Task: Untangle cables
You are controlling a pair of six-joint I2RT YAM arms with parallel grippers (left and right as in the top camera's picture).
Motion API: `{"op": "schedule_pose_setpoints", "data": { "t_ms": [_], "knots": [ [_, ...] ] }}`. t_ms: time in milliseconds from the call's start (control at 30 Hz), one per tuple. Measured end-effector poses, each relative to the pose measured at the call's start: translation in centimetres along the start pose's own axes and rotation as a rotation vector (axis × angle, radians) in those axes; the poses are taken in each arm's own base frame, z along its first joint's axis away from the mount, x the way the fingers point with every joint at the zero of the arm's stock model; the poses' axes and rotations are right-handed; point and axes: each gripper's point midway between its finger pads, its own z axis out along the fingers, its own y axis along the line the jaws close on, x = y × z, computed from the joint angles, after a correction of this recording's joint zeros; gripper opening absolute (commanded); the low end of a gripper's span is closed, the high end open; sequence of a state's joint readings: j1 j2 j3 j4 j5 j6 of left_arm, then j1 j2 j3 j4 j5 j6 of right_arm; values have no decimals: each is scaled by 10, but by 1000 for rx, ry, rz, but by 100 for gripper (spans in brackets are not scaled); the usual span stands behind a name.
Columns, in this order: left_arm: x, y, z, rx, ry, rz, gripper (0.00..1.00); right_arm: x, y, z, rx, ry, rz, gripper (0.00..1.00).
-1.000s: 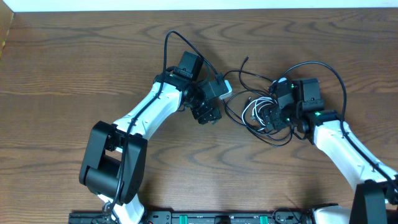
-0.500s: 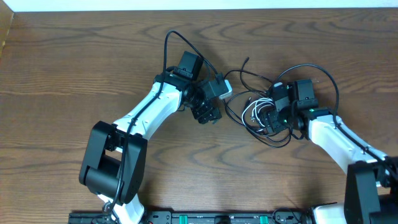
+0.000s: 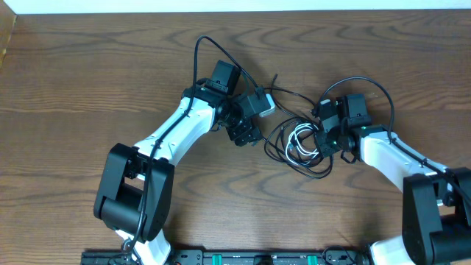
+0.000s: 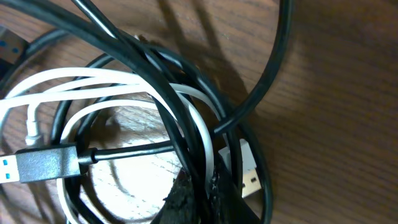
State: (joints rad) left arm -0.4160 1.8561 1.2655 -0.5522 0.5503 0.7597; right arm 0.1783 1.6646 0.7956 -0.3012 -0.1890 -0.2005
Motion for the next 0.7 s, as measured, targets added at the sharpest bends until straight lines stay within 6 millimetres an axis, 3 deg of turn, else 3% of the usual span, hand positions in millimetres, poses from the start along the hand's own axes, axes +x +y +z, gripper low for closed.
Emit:
{"op": "schedule_pose_setpoints", "data": {
  "t_ms": [67,167,267,367,467,600,700],
  "knots": [
    [0,0,0,0,0,0,77,-5,2,-8,-1,-26,-4,1],
    [0,0,0,0,1,0,77,-27,5,-36,7,-128,-25,1],
    [0,0,0,0,0,0,77,-62,8,-80,37,-305,-65,1],
    [0,0,0,0,0,0,77,-93,14,-138,76,-509,-124,1],
    [0,0,0,1,0,0,77,-107,20,-185,113,-646,-175,1],
    [-1,-1,0,8,-7,0,77,-110,26,-213,132,-720,-212,1],
    [-3,-4,0,22,-18,0,77,-106,27,-212,134,-706,-233,1]
  ]
}}
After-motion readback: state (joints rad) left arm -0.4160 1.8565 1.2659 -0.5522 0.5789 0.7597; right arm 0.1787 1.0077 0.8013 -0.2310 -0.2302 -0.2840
